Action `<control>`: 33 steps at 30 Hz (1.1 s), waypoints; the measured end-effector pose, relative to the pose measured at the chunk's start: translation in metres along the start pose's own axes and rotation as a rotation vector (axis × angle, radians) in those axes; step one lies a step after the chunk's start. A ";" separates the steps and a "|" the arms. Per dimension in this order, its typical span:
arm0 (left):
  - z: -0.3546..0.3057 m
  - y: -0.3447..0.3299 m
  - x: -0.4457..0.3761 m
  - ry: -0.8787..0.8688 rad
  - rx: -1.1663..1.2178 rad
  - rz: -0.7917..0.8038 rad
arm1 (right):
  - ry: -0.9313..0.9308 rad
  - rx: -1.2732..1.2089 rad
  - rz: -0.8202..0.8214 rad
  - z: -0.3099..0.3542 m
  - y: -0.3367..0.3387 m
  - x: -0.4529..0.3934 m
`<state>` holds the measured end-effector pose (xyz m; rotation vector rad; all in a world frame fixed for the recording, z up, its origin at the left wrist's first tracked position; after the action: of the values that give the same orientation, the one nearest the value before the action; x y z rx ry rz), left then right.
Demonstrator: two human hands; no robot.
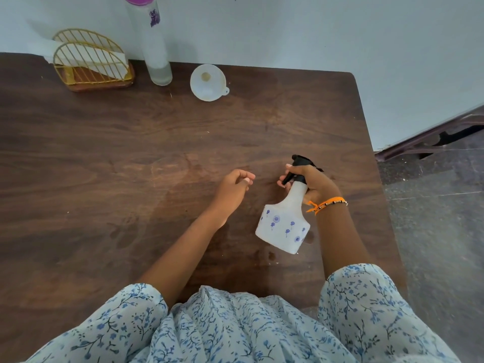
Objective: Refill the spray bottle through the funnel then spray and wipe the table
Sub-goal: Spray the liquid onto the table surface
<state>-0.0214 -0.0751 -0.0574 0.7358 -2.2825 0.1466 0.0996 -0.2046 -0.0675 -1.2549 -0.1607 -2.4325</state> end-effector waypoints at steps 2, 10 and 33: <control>0.000 -0.002 -0.001 0.002 -0.004 0.005 | 0.001 0.064 -0.044 -0.002 0.005 -0.001; 0.000 -0.007 0.001 -0.004 -0.001 0.027 | 0.060 0.385 -0.026 0.002 -0.001 -0.004; -0.001 0.010 -0.007 0.000 0.081 0.005 | 0.071 0.644 0.052 0.023 -0.063 -0.011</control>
<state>-0.0225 -0.0635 -0.0600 0.7710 -2.2895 0.2427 0.0978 -0.1374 -0.0582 -0.8619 -0.8041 -2.1102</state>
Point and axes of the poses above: each hand's wrist, its own x-axis away from the middle knuckle, its own y-axis out of the back of the hand, z = x × y, the point moved 10 cm from there along -x, towards the middle knuckle, and after that the axes turned 8 degrees about y, right-handed, at the moved point
